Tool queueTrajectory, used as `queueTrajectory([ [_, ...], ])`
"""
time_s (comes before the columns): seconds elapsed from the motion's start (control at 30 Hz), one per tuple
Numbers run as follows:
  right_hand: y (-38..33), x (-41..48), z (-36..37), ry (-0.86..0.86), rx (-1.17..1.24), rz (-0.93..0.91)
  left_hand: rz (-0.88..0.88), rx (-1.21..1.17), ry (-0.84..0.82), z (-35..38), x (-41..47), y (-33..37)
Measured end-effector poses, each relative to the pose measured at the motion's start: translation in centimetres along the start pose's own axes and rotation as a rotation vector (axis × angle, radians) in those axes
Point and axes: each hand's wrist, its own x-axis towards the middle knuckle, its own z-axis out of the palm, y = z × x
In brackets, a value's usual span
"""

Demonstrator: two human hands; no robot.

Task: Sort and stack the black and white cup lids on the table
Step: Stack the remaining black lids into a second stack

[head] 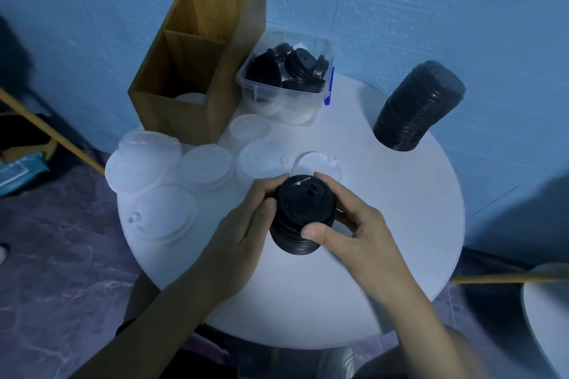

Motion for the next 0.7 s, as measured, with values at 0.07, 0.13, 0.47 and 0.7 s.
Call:
queueTrajectory([
  [0.07,0.0,0.0,0.1,-0.001,-0.008,-0.009,-0.003,0.017,-0.035,-0.2,-0.1,0.0],
  [0.13,-0.1,0.1,-0.2,-0.041,-0.008,-0.023,0.002,0.083,-0.065,-0.4,-0.2,0.1],
  [0.47,-1.2,11.4,-2.8,0.163,-0.271,-0.069,0.101,0.168,-0.011,-1.6,-0.1,0.0],
  [0.7,-2.2,17.6,-1.4,0.164,-0.663,-0.079,0.114,0.196,0.016,-1.8,-0.1,-0.1],
])
